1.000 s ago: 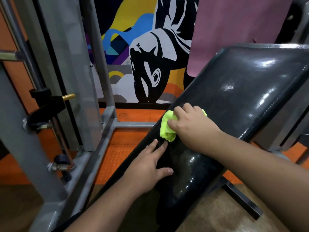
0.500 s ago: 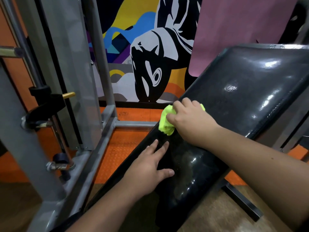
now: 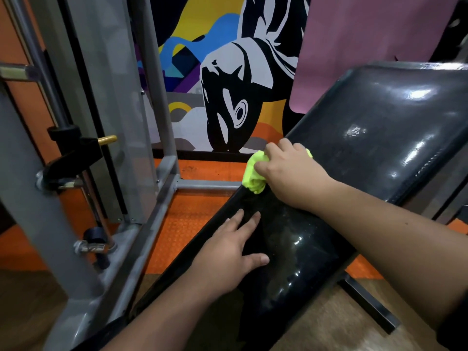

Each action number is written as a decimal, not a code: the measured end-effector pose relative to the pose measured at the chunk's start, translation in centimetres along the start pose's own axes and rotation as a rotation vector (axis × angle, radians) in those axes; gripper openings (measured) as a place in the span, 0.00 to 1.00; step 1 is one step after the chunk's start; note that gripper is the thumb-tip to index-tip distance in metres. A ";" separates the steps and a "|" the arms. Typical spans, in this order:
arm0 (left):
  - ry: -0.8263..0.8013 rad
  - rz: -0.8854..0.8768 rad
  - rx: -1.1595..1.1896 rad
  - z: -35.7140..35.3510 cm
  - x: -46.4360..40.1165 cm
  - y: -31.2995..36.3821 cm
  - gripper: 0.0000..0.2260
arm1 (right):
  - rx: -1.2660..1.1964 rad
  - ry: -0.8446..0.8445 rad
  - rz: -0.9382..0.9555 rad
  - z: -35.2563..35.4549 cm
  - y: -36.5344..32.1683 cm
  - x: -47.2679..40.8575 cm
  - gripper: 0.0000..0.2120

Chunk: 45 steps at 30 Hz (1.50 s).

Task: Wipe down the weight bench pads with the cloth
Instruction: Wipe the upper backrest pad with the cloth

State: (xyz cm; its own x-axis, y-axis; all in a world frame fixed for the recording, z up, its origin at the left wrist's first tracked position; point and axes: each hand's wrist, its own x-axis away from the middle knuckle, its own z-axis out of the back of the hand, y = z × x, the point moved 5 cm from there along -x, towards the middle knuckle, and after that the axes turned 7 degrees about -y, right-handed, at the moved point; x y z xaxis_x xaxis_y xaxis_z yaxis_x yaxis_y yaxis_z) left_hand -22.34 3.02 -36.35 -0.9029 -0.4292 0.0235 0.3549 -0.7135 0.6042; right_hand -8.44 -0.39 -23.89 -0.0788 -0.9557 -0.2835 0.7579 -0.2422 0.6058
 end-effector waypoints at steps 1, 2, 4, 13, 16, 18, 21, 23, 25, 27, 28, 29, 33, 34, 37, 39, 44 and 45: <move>0.002 0.000 0.000 0.1 0.0 -0.1 0.39 | 0.010 -0.017 0.027 -0.3 -0.5 -0.2 0.10; 0.003 -0.001 -0.002 0.1 0.0 -0.1 0.39 | 0.024 -0.026 0.065 -0.7 -1.0 -0.2 0.10; 0.001 -0.005 -0.008 0.1 0.1 0.1 0.39 | 0.032 -0.029 0.093 -1.1 -1.0 -0.1 0.11; 0.016 -0.008 -0.013 0.1 0.5 0.0 0.38 | -0.001 -0.036 0.076 -1.5 -1.2 -1.4 0.11; 0.018 -0.001 -0.020 0.2 0.4 0.0 0.38 | -0.003 -0.042 0.004 -0.9 -0.8 -2.2 0.11; 0.021 0.002 -0.027 0.3 0.3 -0.1 0.39 | 0.012 -0.063 0.038 -1.1 -1.6 -2.5 0.12; 0.024 -0.008 -0.021 0.2 0.5 0.0 0.38 | -0.002 -0.067 0.087 -1.4 -1.1 -2.3 0.14; 0.025 -0.004 -0.023 0.1 0.5 0.0 0.38 | -0.006 -0.053 0.033 -0.8 -0.3 -2.6 0.14; 0.029 0.000 -0.028 0.2 0.4 -0.1 0.38 | 0.024 -0.090 0.033 -0.7 -1.0 -2.9 0.14; 0.032 -0.001 -0.029 0.2 0.4 -0.1 0.38 | 0.031 -0.116 0.101 -1.2 -1.8 -2.8 0.15; 0.032 -0.004 -0.030 0.2 0.4 -0.1 0.39 | 0.012 -0.123 0.113 -1.2 -1.6 -2.8 0.15; 0.030 -0.005 -0.031 0.1 0.4 -0.1 0.39 | -0.009 -0.123 0.095 -1.0 -1.2 -2.9 0.15; 0.037 -0.005 -0.035 0.1 0.3 -0.1 0.39 | 0.011 -0.146 0.042 -0.5 -1.6 -3.9 0.17; 0.044 -0.012 -0.040 0.1 0.3 -0.2 0.39 | 0.024 -0.158 0.069 -0.8 -2.2 -3.9 0.17; 0.058 -0.037 -0.016 0.5 0.4 -0.9 0.38 | -0.006 -0.171 0.104 -1.5 -2.1 -3.7 0.16; 0.073 -0.041 0.037 0.9 0.5 -1.7 0.37 | -0.030 -0.172 0.043 -1.2 -1.4 -4.4 0.17; -0.012 0.014 0.030 1.6 0.9 -4.0 0.42 | -0.027 -0.206 0.104 -1.8 -3.0 -4.9 0.16; -0.054 0.026 0.014 1.4 1.0 -4.3 0.44 | -0.041 -0.210 0.105 -2.0 -2.7 -4.8 0.16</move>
State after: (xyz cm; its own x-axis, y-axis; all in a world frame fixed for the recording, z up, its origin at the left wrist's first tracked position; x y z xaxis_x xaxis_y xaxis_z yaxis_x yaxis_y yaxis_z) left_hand -25.07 6.47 -37.76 -0.9052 -0.4169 0.0818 0.3754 -0.6947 0.6136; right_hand -8.82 5.23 -25.62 -0.1281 -0.9901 -0.0570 0.7944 -0.1369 0.5918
